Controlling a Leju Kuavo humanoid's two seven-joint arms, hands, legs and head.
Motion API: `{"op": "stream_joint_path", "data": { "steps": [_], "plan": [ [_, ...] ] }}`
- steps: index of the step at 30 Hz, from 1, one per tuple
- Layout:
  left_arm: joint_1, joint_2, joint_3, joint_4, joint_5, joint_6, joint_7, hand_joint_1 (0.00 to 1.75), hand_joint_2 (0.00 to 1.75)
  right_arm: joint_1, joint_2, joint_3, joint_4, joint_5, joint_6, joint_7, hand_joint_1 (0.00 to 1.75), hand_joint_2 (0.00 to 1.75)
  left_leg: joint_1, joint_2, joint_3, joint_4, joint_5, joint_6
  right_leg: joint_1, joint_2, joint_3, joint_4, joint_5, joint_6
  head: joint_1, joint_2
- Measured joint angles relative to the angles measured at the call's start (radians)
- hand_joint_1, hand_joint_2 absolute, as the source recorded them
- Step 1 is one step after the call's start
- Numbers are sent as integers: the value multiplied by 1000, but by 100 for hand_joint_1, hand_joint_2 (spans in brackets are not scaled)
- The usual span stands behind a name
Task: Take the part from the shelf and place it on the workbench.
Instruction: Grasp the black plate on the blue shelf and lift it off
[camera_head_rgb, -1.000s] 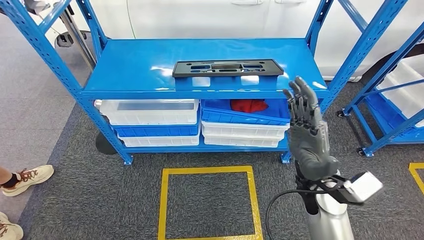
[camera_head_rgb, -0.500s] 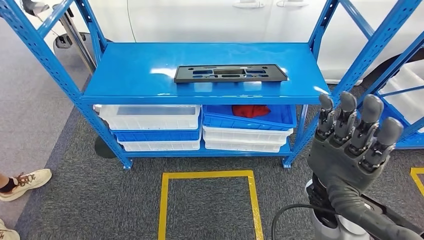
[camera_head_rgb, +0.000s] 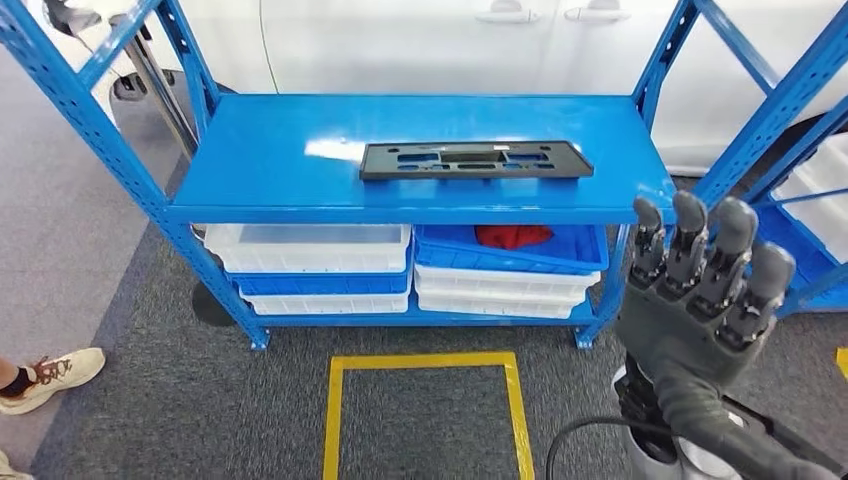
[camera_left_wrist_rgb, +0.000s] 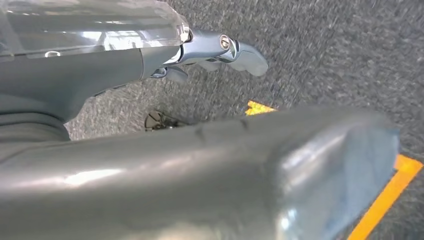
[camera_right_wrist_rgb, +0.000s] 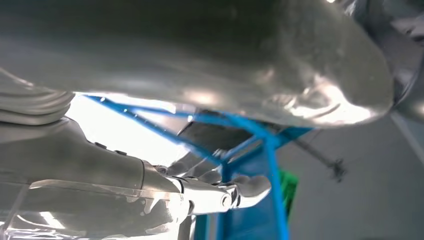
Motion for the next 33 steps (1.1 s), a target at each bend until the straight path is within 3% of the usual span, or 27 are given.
{"op": "stream_joint_path", "data": {
  "steps": [3, 5, 7, 8, 9, 11, 12, 14, 16, 18, 20, 22, 23, 24, 25, 26, 27, 29, 30, 32, 33],
  "plan": [
    [-1, 1, 0, 0, 2, -1, 2, 0, 0, 0, -3, 0, 25, -3, -9, 0, 0, 0, 0, 3, -5, 46, -19, -14, -11, -1, 33, -16, 8, -11, 0, 0],
    [-2, 1, 0, 0, 2, -3, 2, 0, 0, -2, -4, 0, 42, -3, -6, 0, 0, 87, 6, 4, -60, 147, -62, -24, -13, -4, 52, -20, -2, -13, 0, 0],
    [1, 1, 0, 0, 2, -4, 2, 0, 0, -1, -4, 0, 58, -2, -5, 0, 0, 175, 15, 4, -141, 258, -101, -34, -14, -4, 64, -19, -14, -13, -1, 0],
    [3, 1, 1, 0, 2, -4, 2, 0, 0, 1, -4, 0, 64, -2, -4, 1, 0, 131, 18, 4, -167, 277, -99, -37, -15, -3, 72, -19, -20, -11, -1, 0],
    [5, 1, 1, 0, 2, -4, 2, 0, 0, 2, -4, 0, 69, -3, -4, 0, 0, 87, 22, 4, -176, 260, -75, -40, -17, -1, 82, -18, -28, -9, 0, 0],
    [9, 1, 1, 0, 3, -4, 1, 0, 0, 3, -4, 0, 77, -15, 0, 0, 0, 0, 28, -4, -153, 139, 20, -46, -20, 8, 105, -18, -47, 1, 0, 0],
    [11, 1, 1, 0, 5, -4, 0, 0, 0, 3, -4, 0, 82, -25, 8, 0, 0, 0, 29, -11, -140, 81, 50, -47, -22, 12, 114, -18, -56, 7, 0, 0],
    [16, 1, 1, 0, 8, -6, -1, 0, 0, 5, -4, -2, 94, -47, 29, 0, 0, 0, 25, -22, -123, 24, 72, -34, -23, 22, 122, -17, -67, 20, 0, 0],
    [17, 1, 1, 0, 9, -6, -2, 0, 0, 10, -4, -8, 103, -56, 49, 0, 0, 0, 21, -16, -113, 22, 68, -12, -23, 32, 125, -12, -68, 34, 0, 0],
    [13, 0, 1, 0, 9, -8, -3, 0, 0, 14, -4, -19, 109, -59, 64, 0, 0, 0, 23, -5, -98, 15, 70, 3, -24, 25, 115, 20, -73, 44, 0, 0],
    [9, 0, 1, 0, 9, -10, -4, 0, 0, 17, -3, -29, 113, -62, 72, 0, 0, 0, 22, 6, -84, 10, 62, 14, -24, 12, 57, 118, -106, 49, 0, 0],
    [8, 0, 1, 0, 9, -11, -5, 0, 0, 25, -2, -36, 119, -63, 73, 0, 0, 0, 18, 18, -74, 10, 50, 20, -24, 8, -29, 235, -149, 51, 0, 0],
    [8, 0, 1, 0, 9, -12, -5, 0, 0, 29, -2, -39, 122, -63, 73, 0, 0, 0, 15, 24, -66, 10, 43, 22, -24, 8, -60, 263, -151, 51, 0, 0],
    [8, 0, 1, 0, 8, -12, -5, 0, 0, 32, -2, -42, 125, -63, 74, -1, 0, 0, 13, 30, -57, 10, 35, 22, -23, 6, -72, 253, -130, 48, 0, 0],
    [8, -1, 1, 0, 8, -12, -5, 0, 0, 33, -2, -44, 127, -63, 75, -1, 0, 0, 10, 37, -45, 10, 26, 22, -21, 1, -66, 211, -90, 43, 0, 0],
    [8, -2, 1, 0, 8, -12, -5, 0, 0, 33, -2, -47, 128, -63, 77, -1, 0, 0, 8, 45, -33, 9, 17, 22, -16, -12, -48, 145, -38, 33, 0, 0],
    [8, -4, 1, 0, 8, -13, -4, 0, 0, 33, -2, -50, 130, -63, 80, -1, 0, 0, 5, 52, -21, 9, 8, 19, -7, -34, -30, 87, -6, 22, 0, 0],
    [8, -7, 1, 0, 7, -13, -4, 0, 0, 32, 0, -56, 136, -55, 79, 0, 0, 0, 1, 65, -8, 5, -7, 10, 9, -68, -9, 18, 6, 4, 1, 0],
    [8, -7, 1, 0, 7, -13, -4, 0, 0, 32, 1, -58, 140, -49, 73, 0, 0, 0, -1, 71, -1, 7, -9, 4, 13, -72, -7, 11, -2, -1, 1, 0],
    [6, -6, 0, 0, 8, -12, -4, 0, 0, 33, 2, -61, 147, -37, 54, 0, 0, 0, -1, 76, 9, 16, -14, -7, 8, -55, 8, -2, 7, -11, 2, 0],
    [4, -6, 0, 0, 8, -12, -4, 0, 0, 31, 3, -62, 150, -33, 44, 0, 0, 0, 0, 67, 6, 37, -19, -13, 5, -49, 18, -5, 9, -15, 2, 0]
  ]
}}
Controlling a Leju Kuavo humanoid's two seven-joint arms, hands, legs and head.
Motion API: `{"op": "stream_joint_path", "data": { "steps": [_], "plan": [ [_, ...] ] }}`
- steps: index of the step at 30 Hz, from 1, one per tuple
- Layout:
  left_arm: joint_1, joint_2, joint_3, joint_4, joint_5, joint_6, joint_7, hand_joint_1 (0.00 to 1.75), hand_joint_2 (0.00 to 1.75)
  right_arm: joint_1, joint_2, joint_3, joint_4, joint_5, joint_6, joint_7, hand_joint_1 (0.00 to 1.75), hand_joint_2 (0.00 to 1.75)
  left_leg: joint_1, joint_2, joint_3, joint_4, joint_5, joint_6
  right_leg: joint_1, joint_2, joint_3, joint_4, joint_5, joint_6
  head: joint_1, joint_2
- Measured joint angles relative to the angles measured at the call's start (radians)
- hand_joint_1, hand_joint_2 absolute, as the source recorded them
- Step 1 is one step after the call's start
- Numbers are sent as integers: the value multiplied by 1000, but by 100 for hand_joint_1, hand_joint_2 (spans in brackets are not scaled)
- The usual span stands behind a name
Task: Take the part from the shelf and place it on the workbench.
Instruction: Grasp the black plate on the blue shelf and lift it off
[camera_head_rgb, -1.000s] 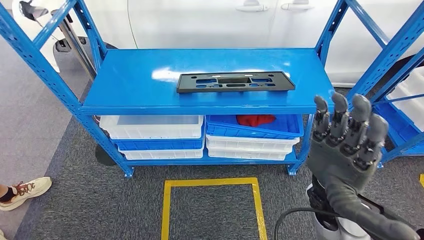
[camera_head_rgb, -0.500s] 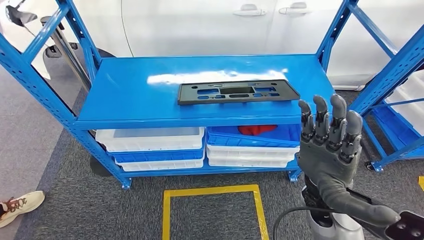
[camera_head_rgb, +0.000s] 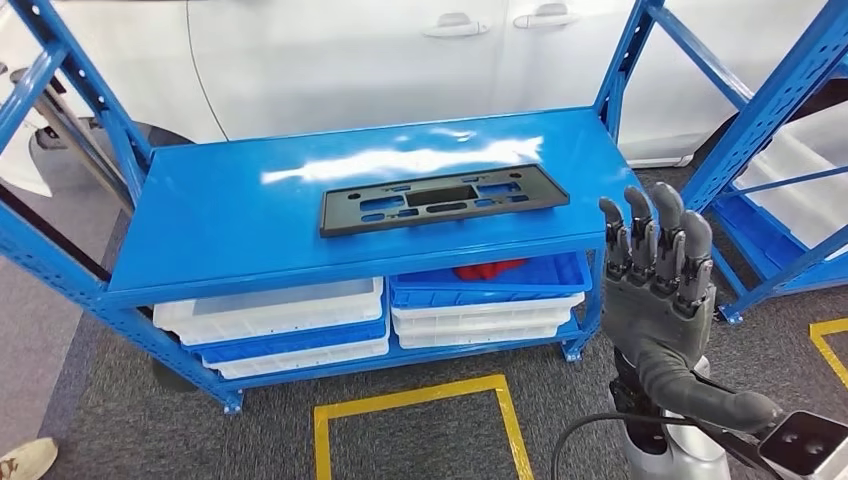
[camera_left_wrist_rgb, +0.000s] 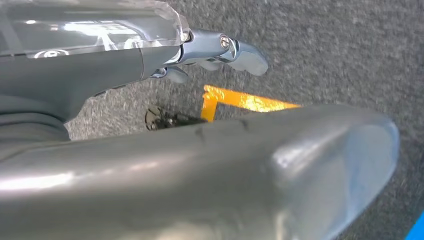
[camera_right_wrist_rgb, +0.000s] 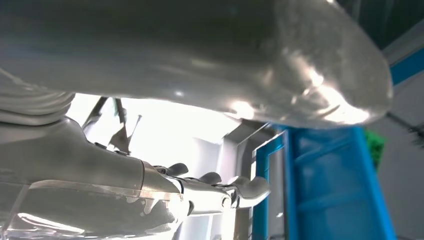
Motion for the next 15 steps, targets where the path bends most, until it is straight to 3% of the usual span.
{"op": "stream_joint_path", "data": {
  "steps": [2, 4, 5, 6, 7, 9, 10, 11, 15],
  "plan": [
    [-3, 1, 0, 0, 1, 0, 0, 0, 0, -2, 2, 1, 7, 8, -15, 0, 0, 0, 6, -27, -43, 84, -35, -9, -6, 9, 16, -4, -6, -6, 0, 0],
    [-1, 1, 0, 0, 2, 0, -1, 0, 0, -1, 4, 4, 16, 16, -26, 0, 0, 0, 12, -42, -122, 201, -84, -19, -8, 20, 26, -4, -17, -8, 0, 0],
    [2, 1, 0, 0, 3, 0, -1, 0, 0, 1, 4, 7, 21, 19, -29, 0, 0, 0, 14, -44, -154, 236, -97, -22, -9, 26, 32, -4, -24, -7, 0, 0],
    [4, 1, 0, 0, 3, 0, -2, 0, 0, 2, 4, 9, 25, 22, -31, 0, 0, 0, 15, -45, -172, 239, -89, -24, -10, 32, 41, -3, -31, -5, 0, 0],
    [5, 1, 0, 0, 3, 1, -2, 0, 0, 3, 4, 11, 29, 23, -32, 0, 0, 0, 16, -45, -174, 208, -60, -24, -11, 37, 52, -3, -39, -3, 0, 0],
    [7, 2, 0, 0, 3, 1, -3, 0, 0, 3, 4, 12, 35, 26, -32, 0, 0, 0, 16, -45, -145, 84, 35, -18, -13, 42, 77, -4, -58, 4, 0, 0],
    [7, 2, 0, 0, 3, 1, -3, 0, 0, 3, 5, 13, 37, 29, -34, 0, 0, 0, 14, -45, -133, 33, 64, -14, -13, 43, 87, -4, -66, 9, 0, 0],
    [7, 2, 0, 0, 3, 1, -3, 0, 0, 3, 5, 15, 41, 33, -38, 0, 0, 0, 11, -45, -125, 2, 83, -7, -13, 44, 94, -5, -73, 15, 0, 0],
    [6, 2, 0, 0, 4, 2, -7, 0, 0, 0, 7, 38, 54, 54, -82, 0, 0, 0, 10, -47, -107, -20, 84, 22, -12, 45, 106, 10, -84, 39, 0, 0]
  ]
}}
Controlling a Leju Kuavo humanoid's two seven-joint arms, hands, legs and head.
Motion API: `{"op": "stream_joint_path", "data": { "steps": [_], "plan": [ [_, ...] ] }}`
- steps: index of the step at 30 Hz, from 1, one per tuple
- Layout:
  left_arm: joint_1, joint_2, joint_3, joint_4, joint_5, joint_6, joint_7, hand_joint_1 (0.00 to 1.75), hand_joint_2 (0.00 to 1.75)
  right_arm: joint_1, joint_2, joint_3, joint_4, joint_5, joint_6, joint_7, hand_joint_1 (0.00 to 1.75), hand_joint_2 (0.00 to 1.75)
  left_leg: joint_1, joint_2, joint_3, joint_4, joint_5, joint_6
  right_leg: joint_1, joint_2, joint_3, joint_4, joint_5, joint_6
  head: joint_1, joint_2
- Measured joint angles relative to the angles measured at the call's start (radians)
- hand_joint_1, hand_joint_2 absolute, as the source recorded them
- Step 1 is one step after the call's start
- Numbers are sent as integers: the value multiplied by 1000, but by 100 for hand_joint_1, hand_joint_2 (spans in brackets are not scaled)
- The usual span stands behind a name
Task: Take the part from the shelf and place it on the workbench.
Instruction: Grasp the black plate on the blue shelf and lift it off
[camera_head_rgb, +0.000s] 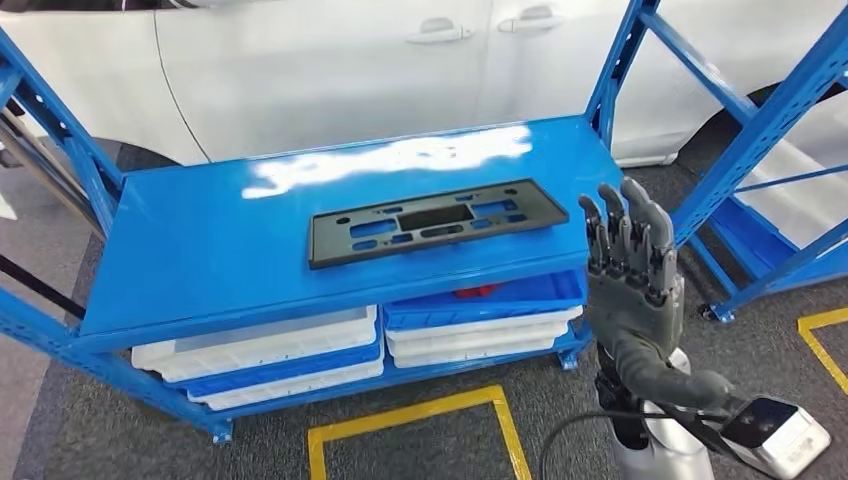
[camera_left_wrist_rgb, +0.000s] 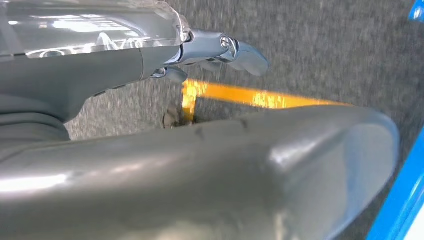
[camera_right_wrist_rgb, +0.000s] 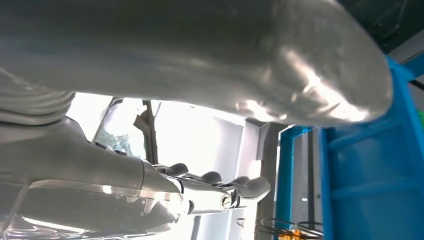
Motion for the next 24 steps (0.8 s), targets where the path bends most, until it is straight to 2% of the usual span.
{"op": "stream_joint_path", "data": {
  "steps": [1, 2, 5, 6, 7, 8, 9, 11, 12, 15, 16, 18, 20, 21, 22, 23, 24],
  "plan": [
    [-1, 0, 0, 0, 0, 0, -1, 0, 0, -4, -1, 8, 6, 4, -12, 0, 0, 0, 2, -1, 10, -4, -2, 5, -1, 0, -11, 23, -7, 5, 0, 0],
    [-3, 0, 0, 0, 0, 0, -2, 0, 0, -10, -1, 17, 16, 9, -24, 0, 0, 0, 3, -2, 19, -8, -5, 9, -3, 0, -35, 65, -20, 9, 0, 0],
    [-6, 1, 0, 0, -1, 0, -2, 0, 0, -21, -6, 59, 61, 30, -53, 10, 0, 0, 2, -4, 37, -10, -22, 16, -9, 1, -158, 232, -75, 19, 0, 0],
    [-6, 1, 0, 0, -1, 0, -2, 0, 0, -22, -8, 75, 78, 37, -59, 16, 0, 0, 2, -6, 45, -10, -29, 16, -10, 1, -187, 253, -75, 20, 0, 0],
    [-6, 1, 0, 0, 0, 1, -1, 0, 0, -25, -9, 91, 96, 43, -64, 22, 0, 0, 2, -7, 56, -10, -38, 15, -10, 0, -200, 240, -55, 19, 0, 0],
    [-5, 0, 0, 0, 1, 3, -1, 0, 0, -30, -9, 106, 113, 47, -69, 27, 0, 0, 2, -9, 69, -10, -47, 13, -10, 0, -196, 195, -15, 16, 0, 0],
    [-5, -1, 0, 0, 1, 4, 0, 0, 0, -36, -10, 120, 128, 50, -72, 31, 0, 0, 2, -10, 80, -11, -58, 10, -8, 0, -183, 130, 40, 10, 0, 0],
    [-6, -3, 0, 0, 2, 7, 2, 0, 0, -45, -10, 142, 155, 52, -76, 35, 0, 0, 1, -12, 98, -12, -75, 1, -1, 1, -162, 32, 106, -2, 0, 0],
    [-6, -4, 1, 0, 3, 9, 4, 0, 0, -47, -9, 150, 165, 52, -77, 37, 0, 0, 0, -13, 102, -14, -81, -4, 2, 1, -159, 11, 117, -8, 1, 0],
    [-7, -4, 3, 0, 9, 23, 21, 0, 0, -63, -12, 174, 195, 51, -76, 51, 0, 0, 0, -13, 113, -2, -84, -21, 2, 3, -138, -9, 112, -23, 2, 0],
    [-7, -3, 4, 0, 10, 31, 31, 0, 0, -72, -12, 183, 209, 53, -75, 58, 0, 0, 0, -13, 103, 26, -87, -25, 0, 3, -125, -17, 109, -29, 1, 0],
    [-6, -3, 6, 0, 8, 50, 57, 0, 0, -92, -12, 207, 248, 68, -78, 73, 0, 0, 3, -13, 45, 126, -118, -33, -3, 3, -105, -26, 102, -37, 1, 0],
    [-2, -4, 6, 0, -4, 74, 102, 0, 0, -110, -12, 237, 295, 112, -98, 84, 0, 87, 7, -13, -35, 234, -163, -41, -3, 4, -94, -27, 91, -41, 1, 0],
    [1, -4, 5, 0, -14, 85, 134, 0, 0, -119, -12, 255, 322, 154, -124, 89, 0, 131, 8, -13, -63, 256, -167, -44, -3, 6, -89, -27, 85, -41, 1, 0],
    [5, -4, 5, 0, -25, 96, 169, 0, 0, -129, -12, 275, 351, 211, -160, 96, 0, 175, 10, -13, -75, 245, -148, -46, -3, 7, -81, -27, 79, -41, 1, 0],
    [8, -5, 3, 0, -37, 106, 204, 0, 0, -142, -12, 298, 381, 275, -203, 102, 0, 175, 11, -13, -70, 200, -105, -46, -3, 9, -72, -27, 72, -39, 1, 0],
    [11, -5, 2, 0, -47, 112, 233, 0, 0, -155, -12, 322, 412, 343, -250, 108, 0, 175, 11, -13, -53, 132, -49, -45, -3, 10, -63, -27, 66, -37, 1, 0]
  ]
}}
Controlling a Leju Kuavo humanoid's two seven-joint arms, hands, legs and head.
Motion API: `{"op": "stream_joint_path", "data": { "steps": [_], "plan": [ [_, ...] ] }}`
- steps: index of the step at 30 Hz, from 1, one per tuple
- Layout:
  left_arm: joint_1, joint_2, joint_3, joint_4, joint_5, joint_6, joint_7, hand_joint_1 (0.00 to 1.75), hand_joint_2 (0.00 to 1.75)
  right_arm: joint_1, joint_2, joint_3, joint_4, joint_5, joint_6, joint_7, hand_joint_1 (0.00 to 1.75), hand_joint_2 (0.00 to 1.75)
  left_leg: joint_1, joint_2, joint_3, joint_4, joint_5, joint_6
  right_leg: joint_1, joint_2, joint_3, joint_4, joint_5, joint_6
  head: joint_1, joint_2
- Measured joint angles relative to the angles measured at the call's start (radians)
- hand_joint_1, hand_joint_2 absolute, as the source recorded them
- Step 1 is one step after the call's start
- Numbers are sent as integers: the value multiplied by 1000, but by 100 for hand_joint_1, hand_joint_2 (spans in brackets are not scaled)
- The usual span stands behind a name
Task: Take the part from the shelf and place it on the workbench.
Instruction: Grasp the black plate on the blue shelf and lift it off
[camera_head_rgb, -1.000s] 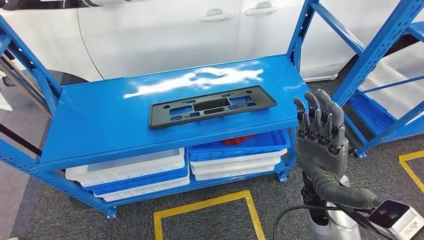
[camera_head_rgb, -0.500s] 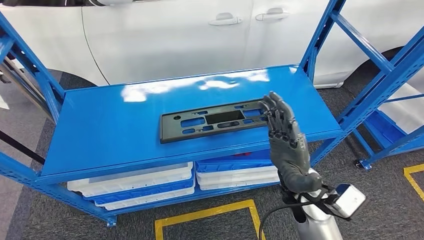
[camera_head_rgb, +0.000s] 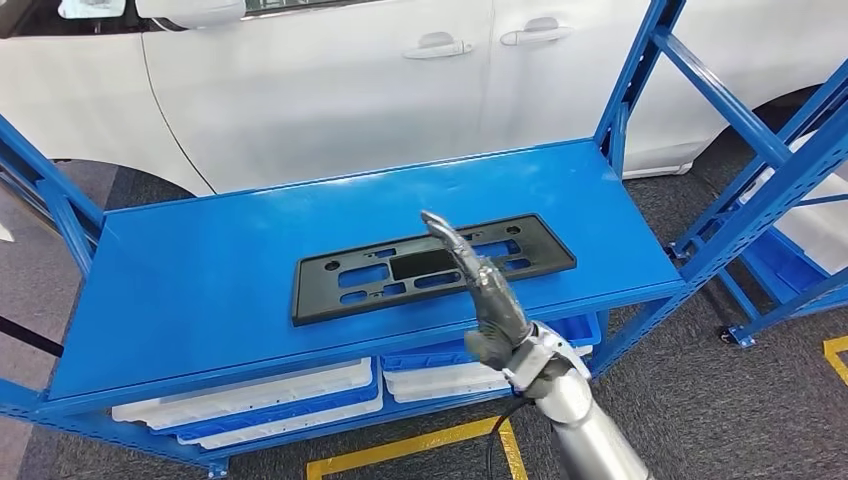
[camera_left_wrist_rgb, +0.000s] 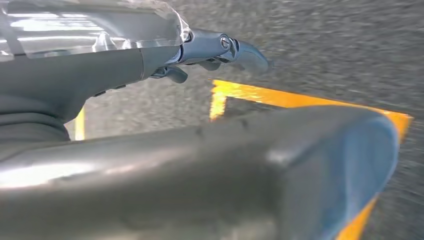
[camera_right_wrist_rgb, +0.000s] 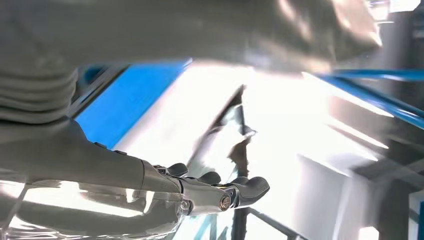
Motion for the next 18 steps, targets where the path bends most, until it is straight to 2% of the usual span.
{"op": "stream_joint_path", "data": {
  "steps": [1, 2, 3, 4, 7, 9, 11, 12, 13, 14, 16, 17, 18],
  "plan": [
    [2, 0, -1, 0, -9, 4, 22, 0, 0, -13, 0, 24, 30, 65, -49, 5, 0, 175, -1, 0, 17, -63, 39, 2, 1, 0, 8, 0, -6, 3, 0, 0],
    [3, -1, -3, 0, -17, 7, 39, 0, 0, -24, -1, 49, 59, 131, -103, 11, 0, 175, -4, 1, 31, -109, 60, 7, 2, -1, 12, 1, -11, 7, 0, 0],
    [4, -1, -5, 0, -25, 7, 55, 0, 0, -31, -2, 74, 87, 201, -165, 17, 0, 175, -6, 1, 38, -133, 69, 13, 3, -1, 13, 2, -15, 13, 0, 0],
    [7, -2, -7, 0, -32, 7, 70, 0, 0, -35, -3, 99, 113, 272, -230, 25, 0, 175, -9, 1, 40, -137, 64, 19, 4, -2, 13, 1, -18, 18, 0, 0],
    [13, -8, -16, 0, -47, 2, 103, 0, 0, -47, -9, 164, 174, 491, -420, 75, 0, 175, -2, 2, 46, -149, 74, 36, 5, -4, 12, 13, -35, 34, 0, 0],
    [13, -11, -22, 0, -55, -4, 107, 0, 0, -61, -15, 202, 217, 647, -533, 142, 0, 175, 1, 3, 51, -154, 74, 44, 2, -4, -26, 90, -78, 44, 0, 0],
    [11, -12, -27, 0, -60, -12, 102, 0, 0, -72, -21, 237, 272, 796, -624, 224, 0, 175, 0, 3, 52, -154, 70, 49, -3, -4, -101, 224, -129, 51, 0, 0],
    [11, -12, -27, 0, -61, -16, 98, 0, 0, -75, -24, 252, 303, 857, -657, 261, 0, 175, 0, 2, 54, -153, 68, 50, -5, -4, -130, 269, -135, 53, 0, 0],
    [11, -12, -28, 0, -62, -19, 94, 0, 0, -80, -26, 266, 336, 913, -683, 296, 0, 175, -1, 1, 57, -153, 65, 50, -7, -5, -145, 284, -124, 55, 0, 0],
    [12, -12, -28, 0, -62, -21, 91, 0, 0, -87, -27, 277, 367, 954, -702, 321, 0, 175, -1, 0, 62, -152, 61, 48, -9, -5, -138, 253, -91, 55, 0, 0],
    [12, -13, -28, 0, -62, -25, 86, 0, 0, -103, -27, 294, 425, 1002, -724, 352, 0, 175, -1, -1, 73, -151, 53, 44, -10, -6, -82, 120, -12, 49, 0, 0],
    [11, -14, -28, 0, -62, -26, 85, 0, 0, -112, -27, 300, 448, 1013, -730, 360, 0, 175, -3, -1, 75, -150, 50, 40, -8, -6, -58, 61, 11, 44, 0, 0],
    [10, -15, -28, 0, -62, -27, 84, 0, 0, -120, -27, 305, 467, 1020, -734, 366, 0, 175, -4, -1, 75, -149, 47, 35, -5, -6, -43, 25, 21, 41, 0, 0]
  ]
}}
